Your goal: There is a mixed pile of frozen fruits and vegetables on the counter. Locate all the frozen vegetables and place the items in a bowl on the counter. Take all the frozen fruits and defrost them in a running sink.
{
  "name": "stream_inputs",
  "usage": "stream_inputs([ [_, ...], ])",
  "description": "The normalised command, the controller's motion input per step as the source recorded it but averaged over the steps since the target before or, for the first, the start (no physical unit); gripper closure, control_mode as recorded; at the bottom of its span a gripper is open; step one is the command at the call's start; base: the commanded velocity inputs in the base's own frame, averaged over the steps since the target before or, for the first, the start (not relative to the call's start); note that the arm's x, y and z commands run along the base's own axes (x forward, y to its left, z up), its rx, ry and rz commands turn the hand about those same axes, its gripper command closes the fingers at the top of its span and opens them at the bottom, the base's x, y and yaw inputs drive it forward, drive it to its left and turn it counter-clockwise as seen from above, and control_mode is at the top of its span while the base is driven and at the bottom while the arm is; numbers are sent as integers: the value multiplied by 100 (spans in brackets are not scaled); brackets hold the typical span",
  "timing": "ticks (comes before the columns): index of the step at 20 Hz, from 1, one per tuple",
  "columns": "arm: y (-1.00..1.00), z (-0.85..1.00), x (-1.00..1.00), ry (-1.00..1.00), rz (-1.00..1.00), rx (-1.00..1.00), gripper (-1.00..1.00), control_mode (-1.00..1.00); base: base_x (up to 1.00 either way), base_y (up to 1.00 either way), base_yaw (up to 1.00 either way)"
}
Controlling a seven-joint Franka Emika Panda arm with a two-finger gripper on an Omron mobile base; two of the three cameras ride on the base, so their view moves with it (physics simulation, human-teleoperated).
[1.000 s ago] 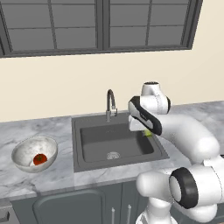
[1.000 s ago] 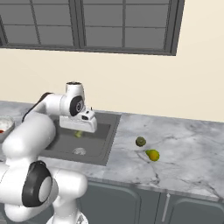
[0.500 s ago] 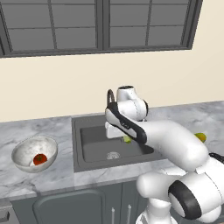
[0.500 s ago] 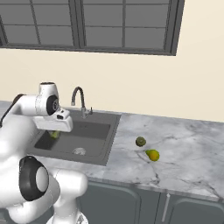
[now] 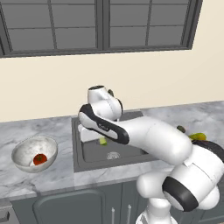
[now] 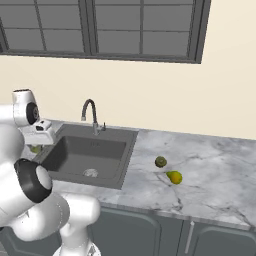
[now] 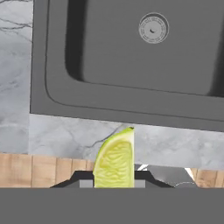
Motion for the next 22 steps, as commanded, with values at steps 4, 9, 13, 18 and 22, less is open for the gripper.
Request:
stream_inputs([
  [4, 100, 22, 0, 0, 6, -6, 100, -100, 0, 0, 0],
  [9, 100, 17, 0, 0, 3, -6, 100, -100, 0, 0, 0],
  [13, 100, 2, 3, 0, 1, -5, 100, -100, 0, 0, 0],
  [18, 84, -6, 22, -8, 0, 0, 100, -100, 0, 0, 0],
  [22, 57, 0, 30, -15, -3, 1, 100, -100, 0, 0, 0],
])
